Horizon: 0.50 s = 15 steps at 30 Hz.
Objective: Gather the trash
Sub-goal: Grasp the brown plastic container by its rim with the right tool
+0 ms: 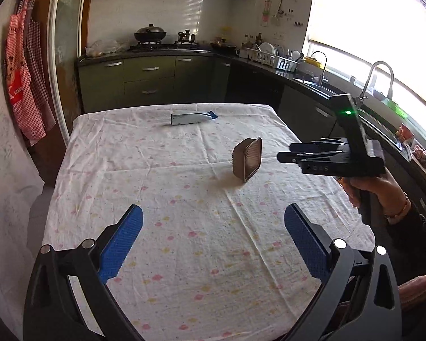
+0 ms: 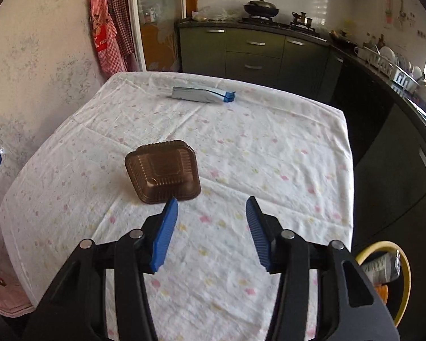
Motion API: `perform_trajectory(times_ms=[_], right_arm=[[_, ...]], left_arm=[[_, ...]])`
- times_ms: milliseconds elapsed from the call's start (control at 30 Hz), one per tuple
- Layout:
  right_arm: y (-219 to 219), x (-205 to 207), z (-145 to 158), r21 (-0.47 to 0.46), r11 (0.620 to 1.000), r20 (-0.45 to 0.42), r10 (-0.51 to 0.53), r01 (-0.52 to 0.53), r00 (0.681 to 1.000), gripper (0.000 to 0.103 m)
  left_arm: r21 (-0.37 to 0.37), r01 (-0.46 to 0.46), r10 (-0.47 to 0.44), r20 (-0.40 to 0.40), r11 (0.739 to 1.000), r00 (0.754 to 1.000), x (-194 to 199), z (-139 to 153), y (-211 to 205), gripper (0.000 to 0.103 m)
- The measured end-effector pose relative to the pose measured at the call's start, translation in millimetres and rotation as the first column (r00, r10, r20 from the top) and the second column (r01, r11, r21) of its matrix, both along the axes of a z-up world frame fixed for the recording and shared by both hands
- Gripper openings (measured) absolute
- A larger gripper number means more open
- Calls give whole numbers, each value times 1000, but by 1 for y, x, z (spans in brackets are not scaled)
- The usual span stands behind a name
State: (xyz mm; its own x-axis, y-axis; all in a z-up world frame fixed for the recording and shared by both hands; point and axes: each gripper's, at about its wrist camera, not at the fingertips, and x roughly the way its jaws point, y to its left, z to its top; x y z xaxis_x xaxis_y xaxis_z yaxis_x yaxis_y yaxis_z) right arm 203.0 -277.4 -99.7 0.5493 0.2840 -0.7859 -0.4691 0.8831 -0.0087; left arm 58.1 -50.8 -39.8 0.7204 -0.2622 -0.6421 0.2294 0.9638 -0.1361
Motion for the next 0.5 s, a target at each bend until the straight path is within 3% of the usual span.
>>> perform_trajectory(times_ms=[100, 300, 400, 500], right_arm=[[15, 17, -9, -9, 1000, -12, 27, -27, 1000, 35], [26, 33, -14, 12, 1000, -22, 27, -26, 999, 32], [28, 38, -16, 26, 999, -31, 25, -24, 999, 23], [29, 40, -16, 37, 999, -33, 25, -24, 999, 21]], left_arm=[[8, -2, 2, 3, 1000, 1000, -5, -1, 0, 98], [3, -8, 8, -14, 1000, 1000, -3, -3, 2, 98], [6, -11, 11, -24, 1000, 1000, 0, -7, 3, 98], [2, -16, 16, -32, 1000, 999, 1, -9, 5, 98]])
